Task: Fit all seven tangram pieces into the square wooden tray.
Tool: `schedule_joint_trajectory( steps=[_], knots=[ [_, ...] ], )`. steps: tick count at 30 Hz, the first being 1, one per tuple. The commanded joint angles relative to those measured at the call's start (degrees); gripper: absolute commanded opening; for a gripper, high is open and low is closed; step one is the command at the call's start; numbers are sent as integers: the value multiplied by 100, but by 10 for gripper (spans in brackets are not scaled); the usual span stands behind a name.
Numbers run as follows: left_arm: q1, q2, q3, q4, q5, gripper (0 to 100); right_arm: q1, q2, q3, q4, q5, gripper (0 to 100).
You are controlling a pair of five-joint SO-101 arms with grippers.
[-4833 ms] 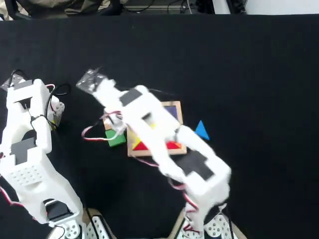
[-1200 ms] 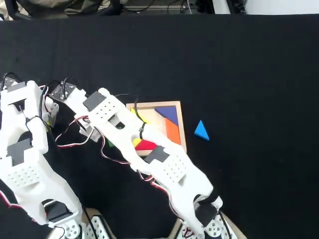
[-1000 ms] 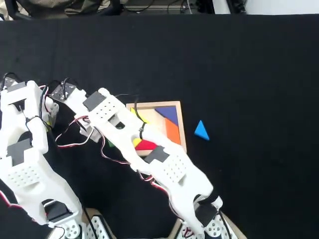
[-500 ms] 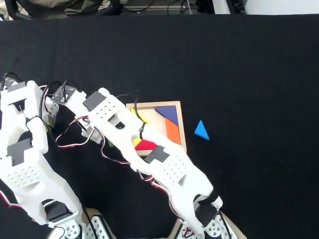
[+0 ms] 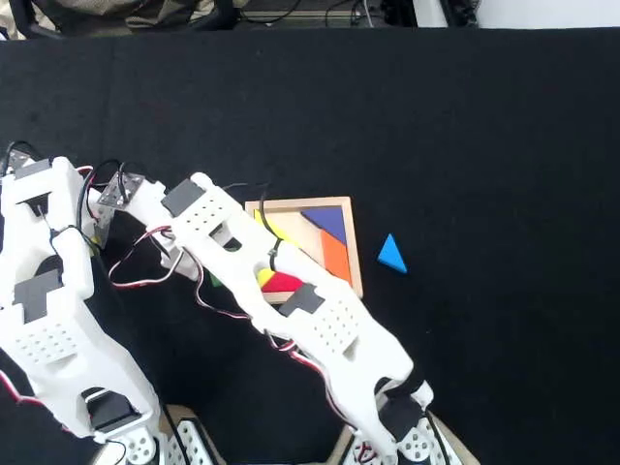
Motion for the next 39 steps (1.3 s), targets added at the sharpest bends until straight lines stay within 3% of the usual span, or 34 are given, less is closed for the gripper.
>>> schedule_joint_trajectory(
  steps=[1, 8, 15, 19, 26, 30, 39],
  knots=[
    [-119, -237, -48, -44, 9, 30, 105, -4, -233, 18, 53, 143],
    [-119, -237, -48, -53, 9, 30, 105, 4, -259, 35, 53, 136],
    [-110, -237, -48, -62, 9, 30, 396, -101, -523, 79, -9, 11],
    [-110, -237, -48, -62, 9, 30, 633, -303, -822, 343, -220, 12],
    [-110, -237, -48, -70, 9, 30, 1002, -1270, -1613, 1688, -246, 12],
    [-110, -237, -48, -70, 9, 30, 1442, -2273, -1921, 2303, -826, 11],
    [-92, -237, -48, -53, -9, 30, 1934, -4848, 796, 1943, -1767, 11]
  ],
)
